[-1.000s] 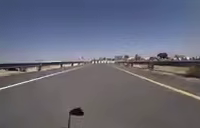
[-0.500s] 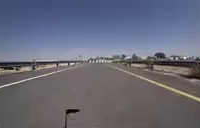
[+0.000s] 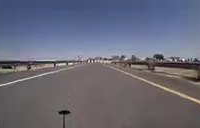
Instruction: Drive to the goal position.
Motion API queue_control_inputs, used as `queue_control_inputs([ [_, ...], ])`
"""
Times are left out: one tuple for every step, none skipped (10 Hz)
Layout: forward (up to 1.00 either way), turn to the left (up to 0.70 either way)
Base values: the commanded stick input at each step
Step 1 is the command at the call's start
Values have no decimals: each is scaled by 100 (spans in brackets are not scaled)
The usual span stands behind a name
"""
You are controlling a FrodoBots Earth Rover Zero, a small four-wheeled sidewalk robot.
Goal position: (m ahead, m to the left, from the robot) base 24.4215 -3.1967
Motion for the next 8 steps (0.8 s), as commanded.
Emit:
queue_control_inputs([
  [70, 0],
  [70, 0],
  [70, 0],
  [70, 0],
  [70, 0],
  [70, 0],
  [70, 0],
  [70, 0],
])
